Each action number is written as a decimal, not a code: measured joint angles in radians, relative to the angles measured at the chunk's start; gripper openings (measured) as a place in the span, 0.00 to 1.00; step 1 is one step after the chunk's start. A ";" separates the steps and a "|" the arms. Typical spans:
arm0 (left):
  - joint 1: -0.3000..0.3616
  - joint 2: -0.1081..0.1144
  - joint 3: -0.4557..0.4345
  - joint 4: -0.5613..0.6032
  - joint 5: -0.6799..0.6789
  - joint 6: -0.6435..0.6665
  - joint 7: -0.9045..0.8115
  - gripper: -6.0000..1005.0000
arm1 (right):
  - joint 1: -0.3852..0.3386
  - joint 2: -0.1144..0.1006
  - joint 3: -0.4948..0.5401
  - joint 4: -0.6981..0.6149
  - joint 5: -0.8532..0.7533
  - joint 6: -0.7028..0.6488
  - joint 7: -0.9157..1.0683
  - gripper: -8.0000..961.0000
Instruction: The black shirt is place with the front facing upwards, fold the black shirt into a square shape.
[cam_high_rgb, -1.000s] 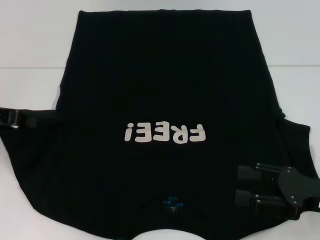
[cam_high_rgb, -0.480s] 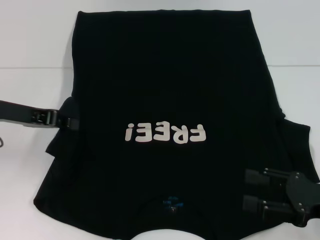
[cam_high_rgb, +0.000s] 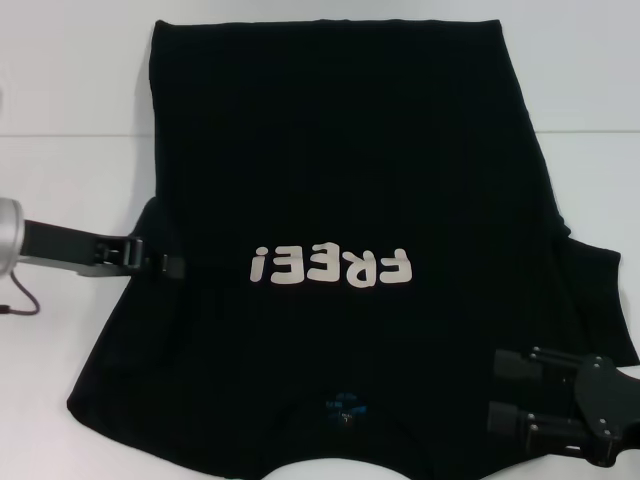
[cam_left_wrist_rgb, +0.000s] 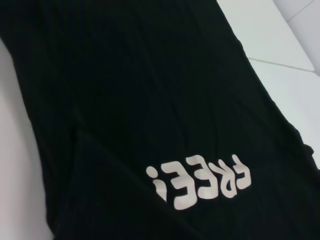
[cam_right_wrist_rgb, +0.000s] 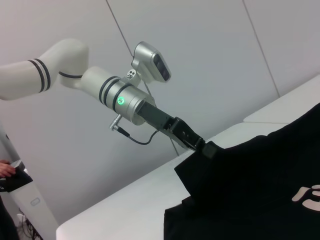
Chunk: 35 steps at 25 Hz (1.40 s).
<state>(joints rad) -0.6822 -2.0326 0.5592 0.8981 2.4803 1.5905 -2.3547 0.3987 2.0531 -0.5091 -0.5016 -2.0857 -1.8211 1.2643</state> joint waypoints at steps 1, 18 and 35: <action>-0.002 -0.006 -0.001 -0.009 -0.001 -0.007 0.000 0.03 | -0.003 0.001 0.000 0.000 0.000 0.002 -0.005 0.81; -0.007 -0.091 0.004 -0.077 -0.015 -0.137 0.001 0.11 | -0.034 -0.007 0.001 0.035 0.000 0.036 -0.051 0.81; 0.032 -0.081 -0.002 -0.049 -0.183 -0.163 0.064 0.51 | -0.043 -0.014 0.042 0.039 0.003 0.076 -0.045 0.81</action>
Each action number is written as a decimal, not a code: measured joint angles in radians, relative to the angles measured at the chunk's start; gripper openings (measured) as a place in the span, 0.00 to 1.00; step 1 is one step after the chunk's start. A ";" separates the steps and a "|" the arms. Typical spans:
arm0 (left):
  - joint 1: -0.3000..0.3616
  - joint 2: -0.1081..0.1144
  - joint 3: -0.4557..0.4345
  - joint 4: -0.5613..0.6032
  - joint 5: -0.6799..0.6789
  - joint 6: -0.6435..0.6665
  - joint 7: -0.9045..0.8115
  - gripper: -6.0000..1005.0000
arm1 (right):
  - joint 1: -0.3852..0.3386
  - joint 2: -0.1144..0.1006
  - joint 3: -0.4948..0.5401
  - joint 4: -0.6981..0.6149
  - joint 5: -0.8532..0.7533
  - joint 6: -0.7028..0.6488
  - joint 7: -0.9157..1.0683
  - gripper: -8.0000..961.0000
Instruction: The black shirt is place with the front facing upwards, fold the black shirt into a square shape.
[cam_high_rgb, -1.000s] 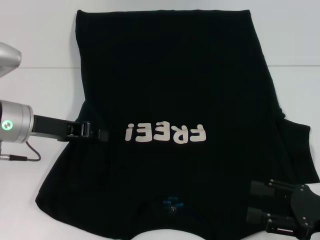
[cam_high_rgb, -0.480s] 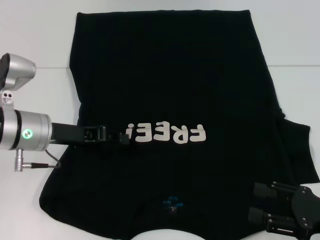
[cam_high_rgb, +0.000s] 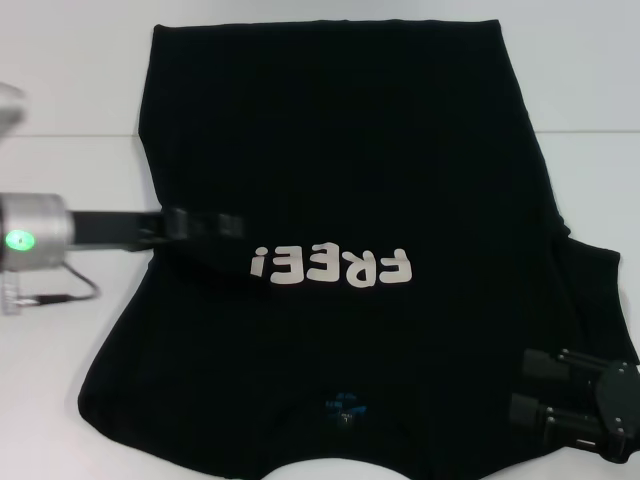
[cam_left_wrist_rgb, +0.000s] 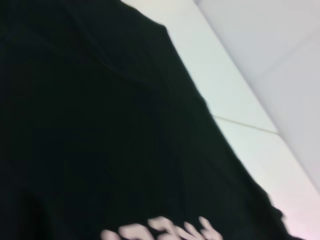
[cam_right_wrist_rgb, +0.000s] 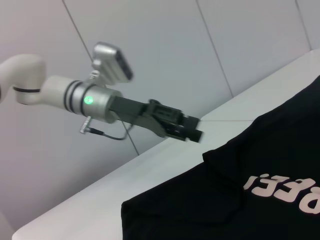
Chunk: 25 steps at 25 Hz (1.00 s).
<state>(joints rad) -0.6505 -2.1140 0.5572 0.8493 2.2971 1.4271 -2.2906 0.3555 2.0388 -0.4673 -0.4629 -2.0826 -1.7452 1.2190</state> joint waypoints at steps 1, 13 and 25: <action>0.010 0.019 0.000 0.014 0.000 0.012 -0.013 0.52 | 0.000 -0.001 0.003 0.000 0.000 0.000 0.003 0.81; 0.051 0.121 0.048 -0.099 0.008 -0.091 -0.035 0.54 | 0.015 0.004 0.010 0.003 -0.002 -0.010 0.008 0.81; 0.000 0.082 0.147 -0.178 0.008 -0.247 0.000 0.54 | 0.008 0.002 0.005 0.012 -0.004 -0.017 0.004 0.81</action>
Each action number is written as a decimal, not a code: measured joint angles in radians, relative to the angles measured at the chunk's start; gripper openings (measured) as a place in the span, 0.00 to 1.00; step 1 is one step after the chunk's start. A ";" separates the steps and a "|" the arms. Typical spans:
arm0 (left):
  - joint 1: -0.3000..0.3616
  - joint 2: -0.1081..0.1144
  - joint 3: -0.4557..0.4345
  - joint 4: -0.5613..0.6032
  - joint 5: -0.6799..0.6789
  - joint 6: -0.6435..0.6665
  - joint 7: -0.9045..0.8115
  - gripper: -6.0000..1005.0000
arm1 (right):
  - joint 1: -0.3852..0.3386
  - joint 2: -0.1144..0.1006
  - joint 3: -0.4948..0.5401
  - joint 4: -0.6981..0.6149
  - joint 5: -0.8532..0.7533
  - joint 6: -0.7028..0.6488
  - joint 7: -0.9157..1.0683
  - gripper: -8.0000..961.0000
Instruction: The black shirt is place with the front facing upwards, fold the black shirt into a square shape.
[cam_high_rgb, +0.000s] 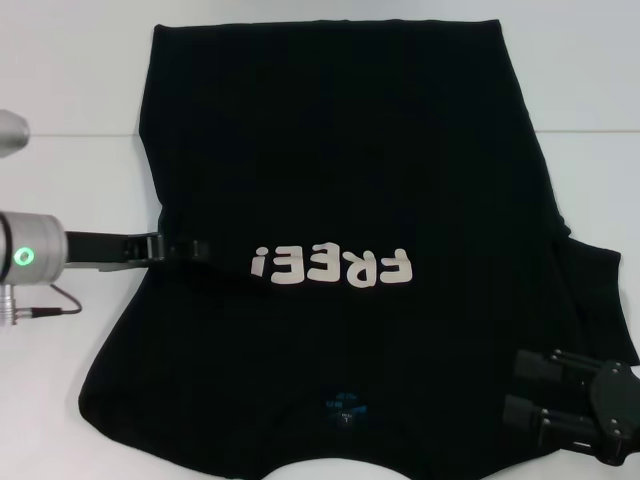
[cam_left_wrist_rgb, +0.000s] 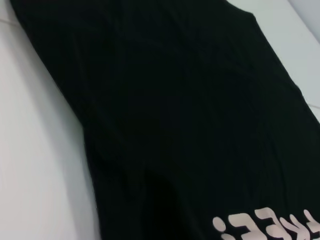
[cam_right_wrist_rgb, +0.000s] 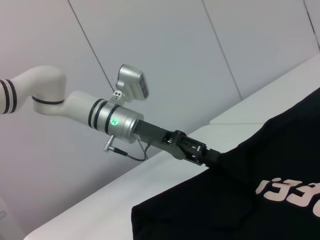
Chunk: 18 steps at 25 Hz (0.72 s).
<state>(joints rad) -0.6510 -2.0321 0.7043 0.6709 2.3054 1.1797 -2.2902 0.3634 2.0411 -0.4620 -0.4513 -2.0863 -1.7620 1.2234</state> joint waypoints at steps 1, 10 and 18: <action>-0.007 -0.003 0.009 -0.007 -0.002 -0.011 0.002 0.54 | -0.002 0.000 0.001 0.000 0.000 0.000 -0.001 0.81; -0.102 -0.054 0.004 -0.032 -0.196 0.023 0.222 0.54 | -0.006 0.006 0.006 0.002 0.000 -0.001 -0.001 0.81; 0.021 -0.038 -0.051 -0.018 -0.468 0.117 0.410 0.54 | -0.016 0.001 0.054 0.025 0.011 -0.045 0.012 0.81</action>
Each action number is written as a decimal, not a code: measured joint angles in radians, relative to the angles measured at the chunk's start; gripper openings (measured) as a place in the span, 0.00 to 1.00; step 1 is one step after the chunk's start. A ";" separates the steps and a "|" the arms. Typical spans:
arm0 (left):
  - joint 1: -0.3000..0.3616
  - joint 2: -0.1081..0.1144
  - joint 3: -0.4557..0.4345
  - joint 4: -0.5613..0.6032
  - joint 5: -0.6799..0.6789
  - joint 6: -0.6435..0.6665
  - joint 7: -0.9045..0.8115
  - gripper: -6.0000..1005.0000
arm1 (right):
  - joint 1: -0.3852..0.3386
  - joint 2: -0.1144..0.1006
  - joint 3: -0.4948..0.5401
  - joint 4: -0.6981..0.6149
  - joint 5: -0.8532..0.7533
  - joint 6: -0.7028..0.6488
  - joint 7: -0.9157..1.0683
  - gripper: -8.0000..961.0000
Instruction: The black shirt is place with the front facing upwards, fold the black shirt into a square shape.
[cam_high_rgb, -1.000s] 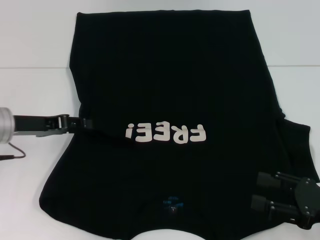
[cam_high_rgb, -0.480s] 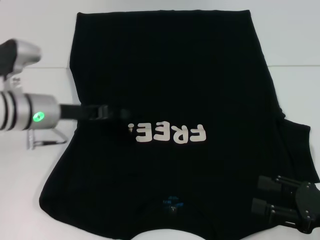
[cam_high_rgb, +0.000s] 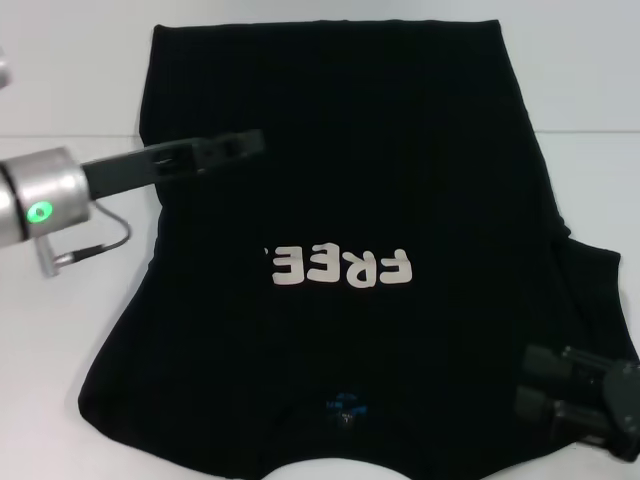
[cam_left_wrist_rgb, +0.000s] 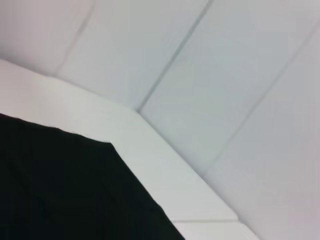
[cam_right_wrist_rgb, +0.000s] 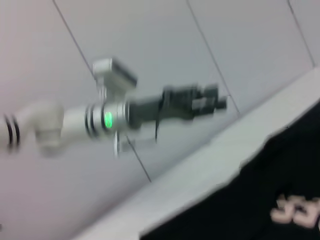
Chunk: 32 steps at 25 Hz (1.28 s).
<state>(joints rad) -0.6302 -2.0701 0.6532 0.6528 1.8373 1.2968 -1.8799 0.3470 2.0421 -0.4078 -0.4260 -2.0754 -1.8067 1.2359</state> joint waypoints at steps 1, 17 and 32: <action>0.022 0.001 -0.012 -0.010 -0.026 0.009 0.026 0.54 | 0.002 -0.003 0.022 -0.004 0.005 -0.026 0.018 0.81; 0.144 -0.044 -0.086 -0.133 -0.177 0.025 0.349 0.54 | -0.086 -0.168 0.249 -0.226 0.073 0.088 0.902 0.81; 0.136 -0.064 -0.085 -0.140 -0.178 -0.026 0.457 0.54 | 0.014 -0.153 0.204 -0.113 -0.092 0.252 0.941 0.81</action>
<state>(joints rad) -0.4937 -2.1343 0.5679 0.5127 1.6592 1.2708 -1.4224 0.3609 1.8894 -0.2036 -0.5393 -2.1675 -1.5545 2.1764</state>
